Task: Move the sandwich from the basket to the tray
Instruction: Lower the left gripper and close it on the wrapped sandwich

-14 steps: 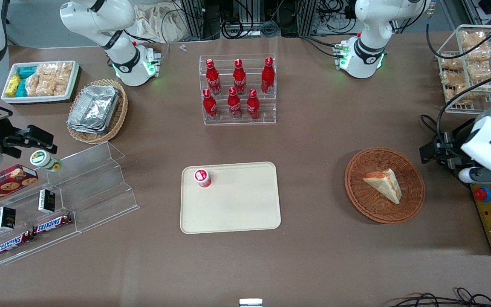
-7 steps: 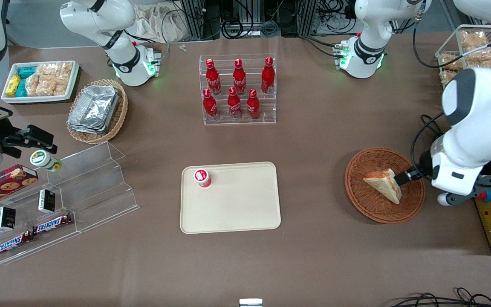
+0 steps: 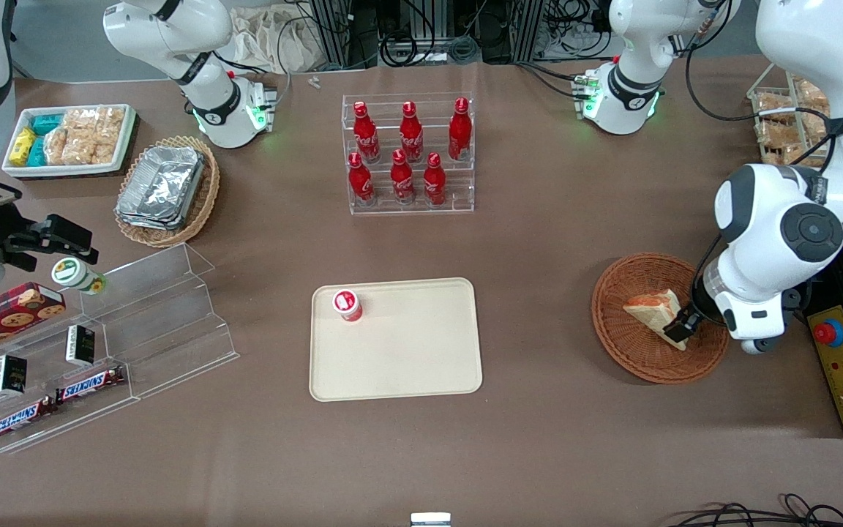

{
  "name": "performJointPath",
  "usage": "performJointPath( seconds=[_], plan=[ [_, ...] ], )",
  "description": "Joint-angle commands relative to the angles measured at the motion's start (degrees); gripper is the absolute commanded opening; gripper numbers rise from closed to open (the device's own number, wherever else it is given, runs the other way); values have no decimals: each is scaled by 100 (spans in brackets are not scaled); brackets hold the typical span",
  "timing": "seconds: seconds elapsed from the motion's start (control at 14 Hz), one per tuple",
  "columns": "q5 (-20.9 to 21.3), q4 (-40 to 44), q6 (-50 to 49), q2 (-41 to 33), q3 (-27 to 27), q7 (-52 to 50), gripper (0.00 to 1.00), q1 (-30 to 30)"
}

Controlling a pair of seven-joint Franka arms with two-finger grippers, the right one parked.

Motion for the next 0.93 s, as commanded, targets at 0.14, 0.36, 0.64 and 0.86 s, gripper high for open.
performJointPath(
  seconds=[0.14, 0.36, 0.64, 0.86],
  plan=[
    [81, -357, 381, 146, 128, -438, 100, 29],
    [81, -551, 512, 199, 129, -518, 100, 29],
    [72, -999, 1013, 243, 137, -553, 100, 29],
    [72, -1000, 1102, 392, 137, -641, 100, 21]
  ],
)
